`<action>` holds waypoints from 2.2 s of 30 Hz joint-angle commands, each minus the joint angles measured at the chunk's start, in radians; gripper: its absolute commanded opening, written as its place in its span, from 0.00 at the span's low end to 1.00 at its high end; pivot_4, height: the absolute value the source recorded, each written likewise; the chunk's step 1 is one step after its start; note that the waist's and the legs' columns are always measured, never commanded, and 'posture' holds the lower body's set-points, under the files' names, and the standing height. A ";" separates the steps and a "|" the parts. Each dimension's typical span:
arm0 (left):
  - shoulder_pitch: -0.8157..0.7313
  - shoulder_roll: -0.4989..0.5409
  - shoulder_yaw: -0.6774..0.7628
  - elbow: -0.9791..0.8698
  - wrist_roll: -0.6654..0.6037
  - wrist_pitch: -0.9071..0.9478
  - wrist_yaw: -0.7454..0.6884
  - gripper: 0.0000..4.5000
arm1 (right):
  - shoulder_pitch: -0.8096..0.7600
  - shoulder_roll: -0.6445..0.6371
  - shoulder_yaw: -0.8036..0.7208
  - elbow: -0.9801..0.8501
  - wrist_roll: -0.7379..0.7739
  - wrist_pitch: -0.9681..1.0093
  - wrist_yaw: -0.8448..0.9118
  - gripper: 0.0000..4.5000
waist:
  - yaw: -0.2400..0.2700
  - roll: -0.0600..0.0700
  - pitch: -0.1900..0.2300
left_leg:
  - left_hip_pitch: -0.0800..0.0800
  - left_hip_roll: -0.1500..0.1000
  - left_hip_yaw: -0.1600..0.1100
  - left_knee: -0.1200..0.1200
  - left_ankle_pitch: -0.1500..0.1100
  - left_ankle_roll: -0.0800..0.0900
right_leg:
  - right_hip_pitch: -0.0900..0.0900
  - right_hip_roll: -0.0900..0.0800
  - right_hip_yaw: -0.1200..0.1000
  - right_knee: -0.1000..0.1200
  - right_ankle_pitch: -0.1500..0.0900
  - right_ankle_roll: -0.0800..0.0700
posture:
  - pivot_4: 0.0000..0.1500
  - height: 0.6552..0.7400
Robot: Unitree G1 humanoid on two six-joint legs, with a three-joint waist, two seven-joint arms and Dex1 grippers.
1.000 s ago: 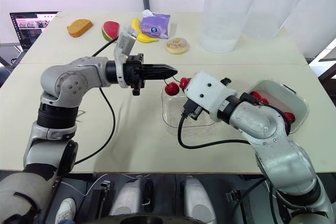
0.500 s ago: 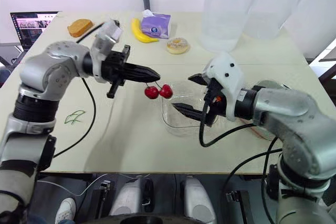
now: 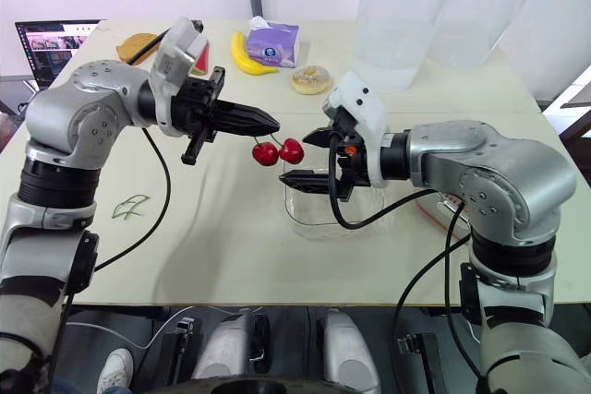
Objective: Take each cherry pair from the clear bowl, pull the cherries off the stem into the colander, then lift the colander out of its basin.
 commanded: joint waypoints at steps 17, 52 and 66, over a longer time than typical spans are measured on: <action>0.012 0.005 0.033 -0.054 -0.014 -0.002 0.047 0.00 | -0.044 -0.011 0.032 0.028 0.055 -0.071 -0.034 0.09 | 0.001 0.000 0.000 | 0.000 0.000 0.000 0.000 0.000 0.000 | 0.000 0.000 0.000 0.000 0.000 0.000 | 1.00 1.00; 0.047 -0.012 0.077 -0.101 -0.079 0.070 0.123 0.00 | 0.700 -0.380 -0.734 -0.029 -0.039 0.010 -0.195 0.09 | 0.001 0.000 0.000 | 0.002 0.000 0.000 0.000 0.000 -0.001 | 0.003 0.001 0.000 -0.001 0.000 0.000 | 1.00 1.00; 0.024 -0.026 0.068 -0.073 -0.069 0.061 0.115 0.00 | 0.526 -0.368 -0.741 -0.056 0.068 0.064 -0.187 1.00 | 0.001 0.001 0.000 | 0.002 0.000 0.000 0.000 0.000 -0.001 | 0.003 0.001 0.001 -0.001 0.000 0.001 | 1.00 1.00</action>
